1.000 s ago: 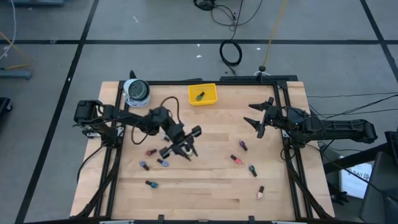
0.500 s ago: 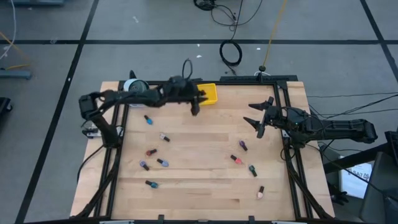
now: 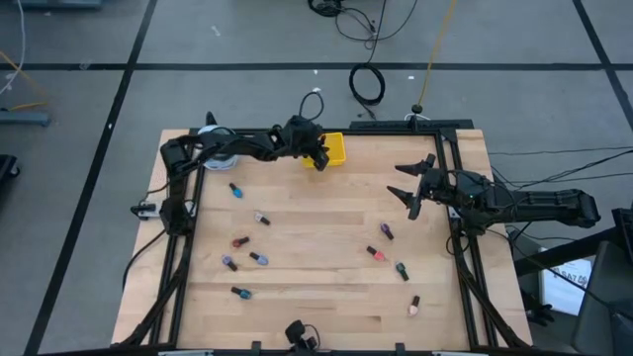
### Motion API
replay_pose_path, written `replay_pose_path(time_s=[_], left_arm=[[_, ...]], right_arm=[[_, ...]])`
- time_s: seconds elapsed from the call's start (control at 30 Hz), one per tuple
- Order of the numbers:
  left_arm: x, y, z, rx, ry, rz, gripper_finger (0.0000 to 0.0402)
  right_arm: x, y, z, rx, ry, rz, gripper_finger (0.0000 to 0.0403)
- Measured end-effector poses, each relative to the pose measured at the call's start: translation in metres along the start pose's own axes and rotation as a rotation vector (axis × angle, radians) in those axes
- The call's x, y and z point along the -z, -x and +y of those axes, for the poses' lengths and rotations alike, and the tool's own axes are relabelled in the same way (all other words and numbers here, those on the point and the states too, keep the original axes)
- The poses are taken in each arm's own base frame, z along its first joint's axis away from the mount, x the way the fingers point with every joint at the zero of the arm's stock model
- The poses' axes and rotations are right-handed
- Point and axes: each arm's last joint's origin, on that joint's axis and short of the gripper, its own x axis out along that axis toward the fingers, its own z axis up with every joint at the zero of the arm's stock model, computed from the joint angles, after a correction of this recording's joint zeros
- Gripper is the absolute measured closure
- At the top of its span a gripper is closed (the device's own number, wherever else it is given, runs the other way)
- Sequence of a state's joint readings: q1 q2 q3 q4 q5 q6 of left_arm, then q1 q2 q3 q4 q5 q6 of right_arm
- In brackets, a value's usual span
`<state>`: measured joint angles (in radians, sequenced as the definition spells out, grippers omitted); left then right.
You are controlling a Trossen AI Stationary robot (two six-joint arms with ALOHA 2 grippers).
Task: Pick & Place Nail Polish
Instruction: Put the yellow nail polish bottle into the yellow bin, then put the right purple nail polish bottle into the yellow bin
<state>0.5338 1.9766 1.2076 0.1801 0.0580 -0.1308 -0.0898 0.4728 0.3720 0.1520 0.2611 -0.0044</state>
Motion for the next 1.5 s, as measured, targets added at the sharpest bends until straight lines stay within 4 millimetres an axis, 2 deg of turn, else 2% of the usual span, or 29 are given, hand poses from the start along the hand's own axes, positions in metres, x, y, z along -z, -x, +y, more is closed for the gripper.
replay_pose_path(time_s=[0.2, 0.6, 0.87, 1.23, 1.37, 1.5], left_arm=[[0.004, -0.004, 0.002, -0.02, 0.012, 0.014, 0.03], [0.005, -0.004, 0.003, -0.03, 0.057, 0.015, 0.0235], [0.004, -0.004, 0.002, -0.037, -0.031, 0.011, 0.0205], [0.003, -0.004, 0.001, -0.033, -0.046, -0.001, 0.0201], [0.004, -0.004, -0.003, -0.027, -0.05, 0.006, 0.0201], [0.005, -0.004, -0.01, -0.013, -0.059, 0.007, 0.0201]], right_arm=[[0.004, 0.0, 0.0, 0.001, 0.0, -0.001, 0.0106], [0.004, -0.001, 0.0, 0.001, -0.001, -0.029, 0.0106], [0.005, -0.001, 0.0, 0.001, -0.028, -0.014, 0.0106], [0.018, -0.008, 0.004, -0.019, -0.11, 0.1, 0.0106], [0.017, -0.019, 0.017, -0.074, -0.143, 0.188, 0.0106], [0.014, -0.036, 0.035, -0.079, -0.151, 0.369, 0.0106]])
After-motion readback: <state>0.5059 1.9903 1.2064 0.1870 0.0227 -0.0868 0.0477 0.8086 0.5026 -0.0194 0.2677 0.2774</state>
